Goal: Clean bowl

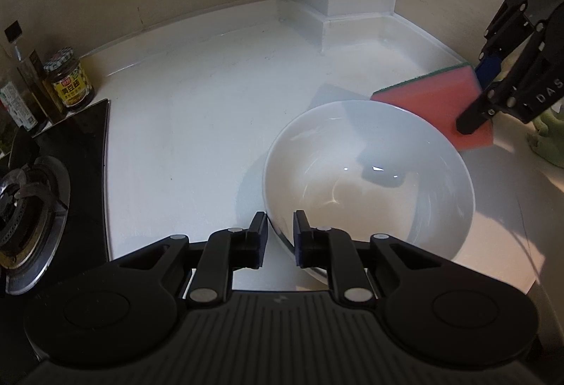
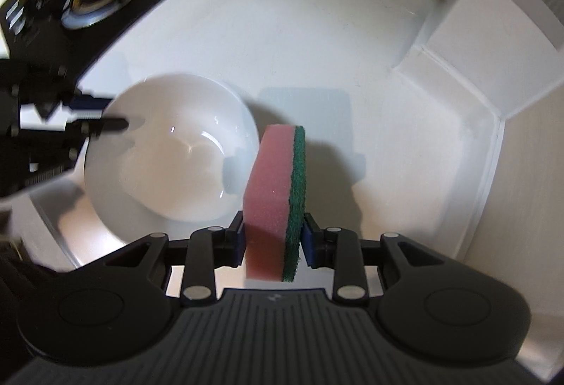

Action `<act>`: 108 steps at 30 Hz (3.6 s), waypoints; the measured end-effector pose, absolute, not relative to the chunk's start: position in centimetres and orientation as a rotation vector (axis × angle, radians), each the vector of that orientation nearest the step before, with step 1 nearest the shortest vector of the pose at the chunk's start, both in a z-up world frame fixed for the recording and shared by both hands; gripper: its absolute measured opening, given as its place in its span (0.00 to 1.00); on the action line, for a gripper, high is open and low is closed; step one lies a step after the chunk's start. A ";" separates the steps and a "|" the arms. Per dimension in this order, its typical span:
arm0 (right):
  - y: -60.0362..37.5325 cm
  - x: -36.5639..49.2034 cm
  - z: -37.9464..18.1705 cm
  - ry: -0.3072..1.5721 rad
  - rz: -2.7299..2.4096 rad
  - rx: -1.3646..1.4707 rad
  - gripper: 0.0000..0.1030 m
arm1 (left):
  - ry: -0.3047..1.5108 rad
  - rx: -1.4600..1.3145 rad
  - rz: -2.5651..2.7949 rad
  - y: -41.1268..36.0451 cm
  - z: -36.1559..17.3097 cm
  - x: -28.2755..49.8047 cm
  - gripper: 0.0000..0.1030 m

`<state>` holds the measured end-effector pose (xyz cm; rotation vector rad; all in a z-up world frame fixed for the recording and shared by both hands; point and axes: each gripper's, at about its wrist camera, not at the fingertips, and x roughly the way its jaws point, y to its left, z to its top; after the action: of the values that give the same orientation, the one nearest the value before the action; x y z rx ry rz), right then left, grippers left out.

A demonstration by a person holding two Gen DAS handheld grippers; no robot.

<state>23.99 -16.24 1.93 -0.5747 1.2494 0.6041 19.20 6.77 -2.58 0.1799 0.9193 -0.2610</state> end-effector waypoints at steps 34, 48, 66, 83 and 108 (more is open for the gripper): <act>-15.8 26.6 2.0 1.213 0.682 -0.551 0.26 | 0.960 0.420 -0.430 6.2 -2.7 25.0 0.10; -17.3 28.4 1.6 1.113 0.658 -0.353 0.26 | 0.977 0.207 -0.260 7.7 -2.2 24.2 0.12; -17.7 30.3 0.7 1.091 0.603 -0.324 0.26 | 0.935 0.390 -0.426 4.9 -3.2 28.2 0.09; -18.3 29.9 0.6 1.084 0.603 -0.281 0.26 | 0.977 0.340 -0.346 5.3 -2.7 26.5 0.09; -19.5 30.5 -0.3 1.037 0.479 -0.081 0.26 | 0.914 0.515 -0.398 4.2 -3.1 26.4 0.14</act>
<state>30.45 -19.51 -0.25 -0.0813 1.0372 0.4795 26.39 4.17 -3.09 0.5150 0.9136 -0.3978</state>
